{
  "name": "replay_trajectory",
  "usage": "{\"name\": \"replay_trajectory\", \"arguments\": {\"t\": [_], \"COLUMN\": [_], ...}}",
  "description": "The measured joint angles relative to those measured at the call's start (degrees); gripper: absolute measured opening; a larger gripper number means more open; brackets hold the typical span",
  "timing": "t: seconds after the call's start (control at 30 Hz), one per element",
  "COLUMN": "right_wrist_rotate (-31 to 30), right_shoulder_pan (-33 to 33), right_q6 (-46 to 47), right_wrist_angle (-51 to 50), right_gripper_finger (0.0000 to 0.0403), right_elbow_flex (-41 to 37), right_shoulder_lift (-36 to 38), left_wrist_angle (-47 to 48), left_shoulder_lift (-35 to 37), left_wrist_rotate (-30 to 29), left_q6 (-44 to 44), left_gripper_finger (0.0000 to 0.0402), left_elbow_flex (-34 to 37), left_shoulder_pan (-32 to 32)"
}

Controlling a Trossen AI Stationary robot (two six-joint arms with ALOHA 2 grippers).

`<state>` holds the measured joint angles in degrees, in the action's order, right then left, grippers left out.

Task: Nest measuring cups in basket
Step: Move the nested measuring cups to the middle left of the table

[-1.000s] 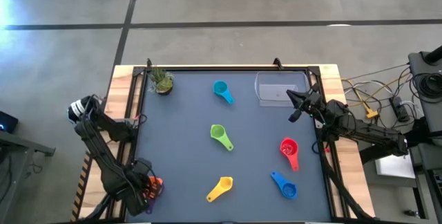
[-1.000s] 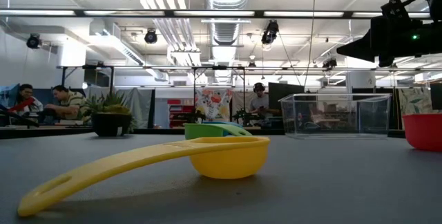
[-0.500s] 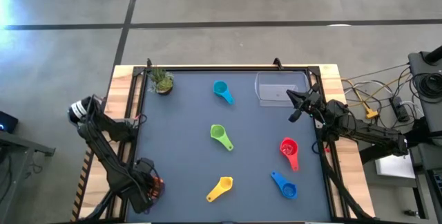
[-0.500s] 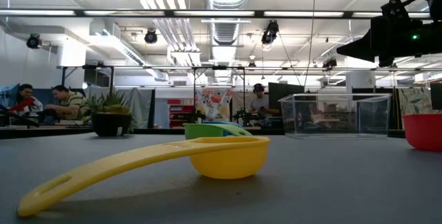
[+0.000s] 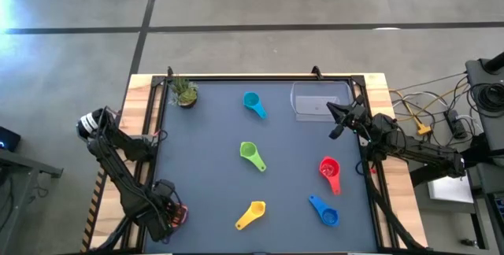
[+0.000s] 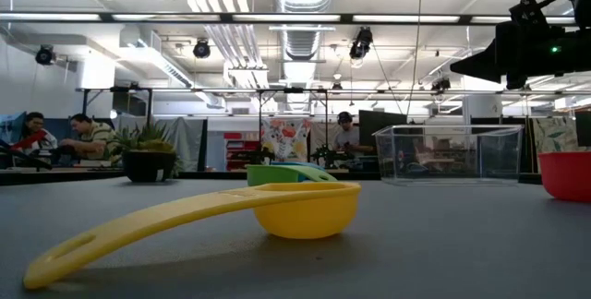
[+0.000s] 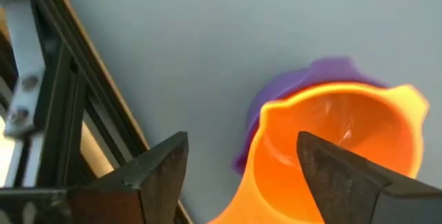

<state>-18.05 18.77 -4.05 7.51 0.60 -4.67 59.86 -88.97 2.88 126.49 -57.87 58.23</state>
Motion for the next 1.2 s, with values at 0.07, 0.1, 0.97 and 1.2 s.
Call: {"name": "replay_trajectory", "arguments": {"t": [0.07, 0.1, 0.97, 1.2], "right_wrist_rotate": [0.0, -0.01, 0.01, 0.0], "right_shoulder_pan": [0.0, 0.0, 0.01, -0.01], "right_q6": [0.0, 0.0, 0.0, 0.0], "right_wrist_angle": [0.0, 0.0, 0.0, 0.0], "right_gripper_finger": [0.0013, 0.0013, 0.0013, 0.0013], "right_elbow_flex": [0.0, 0.0, 0.0, 0.0], "right_shoulder_lift": [0.0, 0.0, 0.0, 0.0], "left_wrist_angle": [-1.6, -2.45, -11.12, -6.76], "left_shoulder_lift": [0.0, -0.05, -1.14, 6.73], "left_wrist_rotate": [1.05, 1.06, -2.31, -9.15], "left_q6": [0.51, 0.58, -2.6, -8.76], "left_gripper_finger": [0.0255, 0.0255, 0.0015, 0.0013], "left_elbow_flex": [0.44, 0.67, 4.39, 4.24], "left_shoulder_pan": [0.01, 0.01, -1.87, -7.42]}}
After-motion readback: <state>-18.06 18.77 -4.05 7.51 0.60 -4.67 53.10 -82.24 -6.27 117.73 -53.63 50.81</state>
